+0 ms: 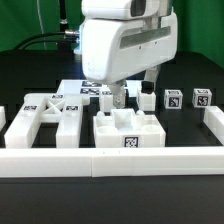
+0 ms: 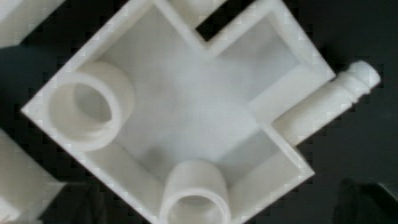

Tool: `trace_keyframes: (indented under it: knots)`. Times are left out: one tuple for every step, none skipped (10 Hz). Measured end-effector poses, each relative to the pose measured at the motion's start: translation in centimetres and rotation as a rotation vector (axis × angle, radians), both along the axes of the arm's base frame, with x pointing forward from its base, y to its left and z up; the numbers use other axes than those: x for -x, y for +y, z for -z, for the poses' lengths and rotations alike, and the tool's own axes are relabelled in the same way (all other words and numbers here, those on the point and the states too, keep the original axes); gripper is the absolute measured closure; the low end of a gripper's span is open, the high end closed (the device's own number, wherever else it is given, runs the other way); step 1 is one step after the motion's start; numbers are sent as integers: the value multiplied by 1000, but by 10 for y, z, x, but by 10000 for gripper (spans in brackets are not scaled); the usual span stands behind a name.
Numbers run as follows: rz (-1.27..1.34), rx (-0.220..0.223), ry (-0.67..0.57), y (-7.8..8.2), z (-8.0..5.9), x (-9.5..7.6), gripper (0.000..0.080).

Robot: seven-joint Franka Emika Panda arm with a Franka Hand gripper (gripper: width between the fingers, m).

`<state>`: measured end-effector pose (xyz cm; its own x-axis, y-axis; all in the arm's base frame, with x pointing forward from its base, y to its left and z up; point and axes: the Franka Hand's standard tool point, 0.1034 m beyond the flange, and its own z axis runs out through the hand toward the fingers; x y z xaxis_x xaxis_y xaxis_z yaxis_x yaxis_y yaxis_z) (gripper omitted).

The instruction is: Assemble chair

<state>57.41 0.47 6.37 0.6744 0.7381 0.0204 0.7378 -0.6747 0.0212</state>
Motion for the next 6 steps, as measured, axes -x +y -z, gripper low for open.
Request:
trace_keyframes:
  knots:
    - [38,-2,0,0,0,0,150]
    - [146,-12,3,3,1,0,150]
    - [249,-16,8,7,7,-1,150]
    - [375,-31,9,11,11,-8,150]
    - [448,-41,8,14,12,-11,150]
    - [522,-51,12,16,12,-11,150]
